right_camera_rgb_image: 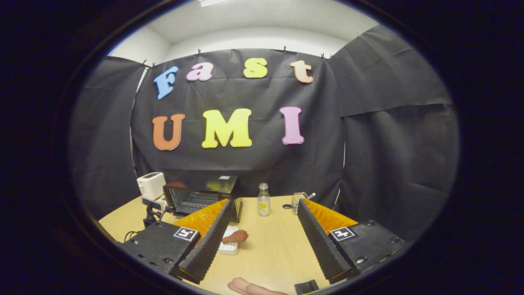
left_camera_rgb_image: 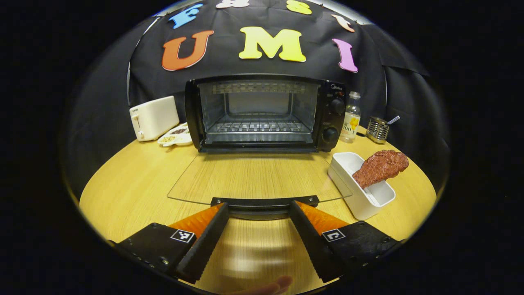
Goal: Open the electric oven with the left hand, put the food in, and close the electric oven.
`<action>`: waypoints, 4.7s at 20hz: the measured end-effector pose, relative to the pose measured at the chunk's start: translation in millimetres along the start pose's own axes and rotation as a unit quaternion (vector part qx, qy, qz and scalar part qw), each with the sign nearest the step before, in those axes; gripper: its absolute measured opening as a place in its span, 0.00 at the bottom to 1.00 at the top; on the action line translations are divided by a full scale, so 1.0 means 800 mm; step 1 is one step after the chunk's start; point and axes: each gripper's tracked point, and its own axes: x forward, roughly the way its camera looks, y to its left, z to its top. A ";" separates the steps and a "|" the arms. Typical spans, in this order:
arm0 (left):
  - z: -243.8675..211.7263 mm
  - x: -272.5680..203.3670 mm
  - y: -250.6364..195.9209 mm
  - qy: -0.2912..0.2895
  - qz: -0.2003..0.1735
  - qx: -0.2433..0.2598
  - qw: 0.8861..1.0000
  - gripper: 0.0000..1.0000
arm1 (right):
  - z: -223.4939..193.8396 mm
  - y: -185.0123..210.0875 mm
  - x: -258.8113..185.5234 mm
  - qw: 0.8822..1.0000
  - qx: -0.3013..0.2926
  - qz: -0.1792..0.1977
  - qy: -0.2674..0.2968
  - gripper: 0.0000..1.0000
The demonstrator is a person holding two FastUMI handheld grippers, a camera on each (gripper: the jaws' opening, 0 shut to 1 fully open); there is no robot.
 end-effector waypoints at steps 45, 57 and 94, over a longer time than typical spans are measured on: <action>0.221 -0.363 0.091 -0.267 0.053 0.018 0.962 0.96 | -0.242 0.056 0.204 0.878 0.175 0.215 0.391 0.08; 0.205 -0.366 0.108 -0.262 0.064 0.022 0.963 0.96 | -0.143 0.123 0.134 0.943 -0.085 0.206 0.249 0.08; 0.158 -0.377 0.250 -0.265 0.157 -0.030 0.951 0.96 | -0.204 0.384 0.375 0.931 0.341 0.100 0.084 0.07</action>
